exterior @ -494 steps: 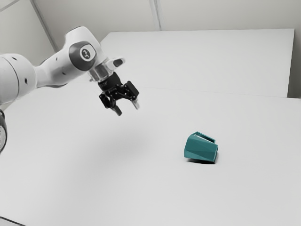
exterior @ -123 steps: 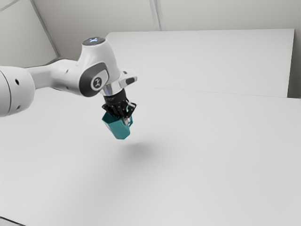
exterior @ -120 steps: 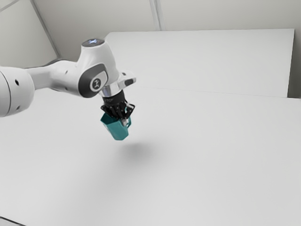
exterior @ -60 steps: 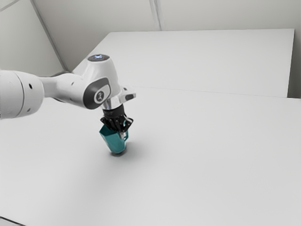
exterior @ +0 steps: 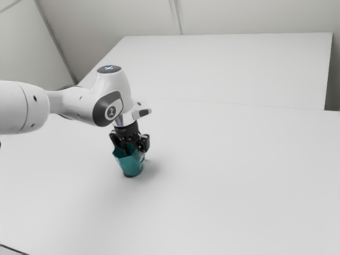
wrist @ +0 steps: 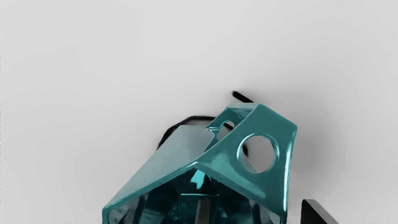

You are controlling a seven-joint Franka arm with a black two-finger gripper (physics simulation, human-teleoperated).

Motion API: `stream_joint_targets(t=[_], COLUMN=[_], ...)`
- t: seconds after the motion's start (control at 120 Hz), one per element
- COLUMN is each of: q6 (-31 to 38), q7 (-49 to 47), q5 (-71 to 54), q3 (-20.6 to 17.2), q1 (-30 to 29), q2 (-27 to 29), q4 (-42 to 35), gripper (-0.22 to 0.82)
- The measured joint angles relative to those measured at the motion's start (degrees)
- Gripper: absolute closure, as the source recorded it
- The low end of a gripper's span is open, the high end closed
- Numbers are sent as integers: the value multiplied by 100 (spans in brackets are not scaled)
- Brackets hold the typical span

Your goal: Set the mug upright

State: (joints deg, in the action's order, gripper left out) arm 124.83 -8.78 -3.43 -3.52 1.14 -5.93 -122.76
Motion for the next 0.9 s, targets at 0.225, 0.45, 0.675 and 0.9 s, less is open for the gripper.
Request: stream_joint_targets(t=[0.225,0.45,0.675,0.9], q6=[-51,-76,-386,-1149], q7=[24,49,80,95], q5=[8,70,41,22], q3=[-13,-160,-170,-160], q1=[-2,-47,89,93], q2=[217,696,780,809], q4=[0,81,705,1567], gripper=[12,4,1,1])
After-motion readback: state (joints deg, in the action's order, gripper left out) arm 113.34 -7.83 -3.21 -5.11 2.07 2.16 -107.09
